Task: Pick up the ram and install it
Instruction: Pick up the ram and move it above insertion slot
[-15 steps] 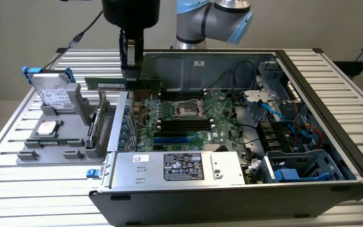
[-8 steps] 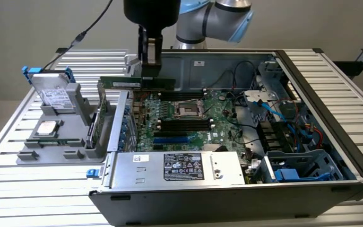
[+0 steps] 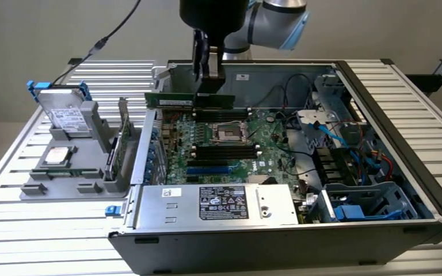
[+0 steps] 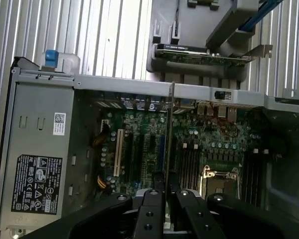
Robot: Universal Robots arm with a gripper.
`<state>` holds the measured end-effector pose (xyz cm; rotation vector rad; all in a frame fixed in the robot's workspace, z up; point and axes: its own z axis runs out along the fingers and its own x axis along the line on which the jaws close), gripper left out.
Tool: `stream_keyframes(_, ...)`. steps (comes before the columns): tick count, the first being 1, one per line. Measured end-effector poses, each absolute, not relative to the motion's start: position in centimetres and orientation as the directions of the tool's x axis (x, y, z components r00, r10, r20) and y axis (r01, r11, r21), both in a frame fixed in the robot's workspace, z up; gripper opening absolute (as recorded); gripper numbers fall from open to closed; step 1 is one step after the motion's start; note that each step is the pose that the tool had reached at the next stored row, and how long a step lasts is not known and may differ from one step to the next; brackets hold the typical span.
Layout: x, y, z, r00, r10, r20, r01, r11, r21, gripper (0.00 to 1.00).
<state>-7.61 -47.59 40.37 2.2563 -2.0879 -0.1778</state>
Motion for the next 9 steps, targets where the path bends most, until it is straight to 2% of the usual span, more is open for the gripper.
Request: stream_keyframes(9,-4.2,-46.6,39.8,0.075,-0.996,-0.041,-0.991,-0.079,0.110,0.14)
